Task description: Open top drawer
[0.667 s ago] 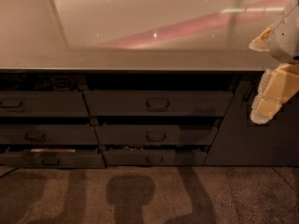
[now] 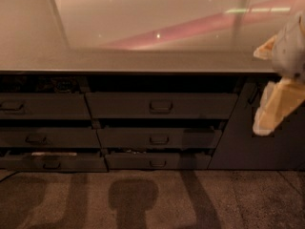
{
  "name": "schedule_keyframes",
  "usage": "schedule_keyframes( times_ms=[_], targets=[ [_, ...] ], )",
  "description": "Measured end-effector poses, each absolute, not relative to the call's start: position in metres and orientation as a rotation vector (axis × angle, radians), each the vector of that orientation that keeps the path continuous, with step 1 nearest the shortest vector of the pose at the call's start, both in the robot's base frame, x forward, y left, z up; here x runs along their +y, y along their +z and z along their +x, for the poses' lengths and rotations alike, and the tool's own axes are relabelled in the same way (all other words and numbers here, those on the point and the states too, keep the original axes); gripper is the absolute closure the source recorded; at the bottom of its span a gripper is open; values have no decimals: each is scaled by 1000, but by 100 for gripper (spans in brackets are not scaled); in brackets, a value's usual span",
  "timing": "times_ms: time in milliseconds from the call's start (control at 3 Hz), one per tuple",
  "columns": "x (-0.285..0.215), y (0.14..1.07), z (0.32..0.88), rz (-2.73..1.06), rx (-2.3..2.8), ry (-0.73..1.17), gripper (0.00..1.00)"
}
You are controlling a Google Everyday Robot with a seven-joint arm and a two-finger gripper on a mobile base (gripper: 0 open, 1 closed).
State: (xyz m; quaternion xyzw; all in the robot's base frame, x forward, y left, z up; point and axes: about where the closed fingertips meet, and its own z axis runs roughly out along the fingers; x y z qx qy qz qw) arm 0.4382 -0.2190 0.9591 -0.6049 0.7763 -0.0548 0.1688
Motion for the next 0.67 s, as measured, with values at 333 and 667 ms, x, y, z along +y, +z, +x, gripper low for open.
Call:
schedule_keyframes(
  times_ms=[333, 667],
  targets=[
    [-231, 912, 429, -1720, 2198, -257, 0],
    [-240, 842, 437, -1698, 2215, -231, 0]
  ],
)
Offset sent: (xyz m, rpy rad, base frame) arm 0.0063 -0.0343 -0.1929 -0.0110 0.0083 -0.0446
